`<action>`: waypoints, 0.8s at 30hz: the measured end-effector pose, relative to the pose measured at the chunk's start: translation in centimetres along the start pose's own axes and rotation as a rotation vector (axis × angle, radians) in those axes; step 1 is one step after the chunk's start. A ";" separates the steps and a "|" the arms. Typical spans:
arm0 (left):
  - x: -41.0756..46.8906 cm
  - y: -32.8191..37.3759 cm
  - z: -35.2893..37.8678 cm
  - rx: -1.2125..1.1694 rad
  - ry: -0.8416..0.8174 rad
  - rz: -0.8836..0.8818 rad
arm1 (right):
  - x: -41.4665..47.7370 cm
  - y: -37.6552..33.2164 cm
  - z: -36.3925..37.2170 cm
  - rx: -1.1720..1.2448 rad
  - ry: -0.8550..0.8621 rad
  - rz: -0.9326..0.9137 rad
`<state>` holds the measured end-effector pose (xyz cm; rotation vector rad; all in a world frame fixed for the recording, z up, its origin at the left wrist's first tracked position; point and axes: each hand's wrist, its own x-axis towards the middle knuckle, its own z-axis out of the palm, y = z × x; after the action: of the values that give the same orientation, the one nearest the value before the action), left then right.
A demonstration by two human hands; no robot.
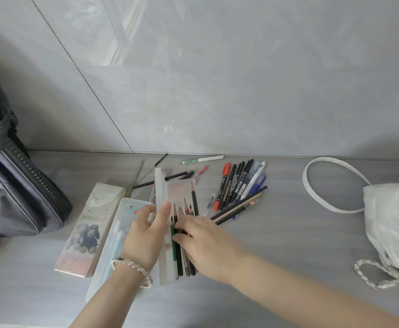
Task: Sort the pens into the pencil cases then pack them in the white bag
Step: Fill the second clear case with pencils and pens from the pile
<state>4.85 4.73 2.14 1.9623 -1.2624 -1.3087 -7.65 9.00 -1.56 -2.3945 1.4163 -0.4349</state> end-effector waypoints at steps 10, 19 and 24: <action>-0.5 -0.2 0.2 0.034 -0.028 0.016 | -2.0 9.2 -1.8 0.269 -0.006 0.919; -0.8 0.1 -0.4 0.031 -0.031 -0.004 | -1.5 10.9 -2.0 0.060 -0.490 0.775; -0.7 -0.2 -1.0 0.040 -0.024 -0.017 | -1.8 11.0 -2.8 -0.020 -0.457 0.718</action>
<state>5.73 5.38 2.74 1.9946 -1.2951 -1.3286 -18.29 5.24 -3.87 -1.6616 1.8816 0.2879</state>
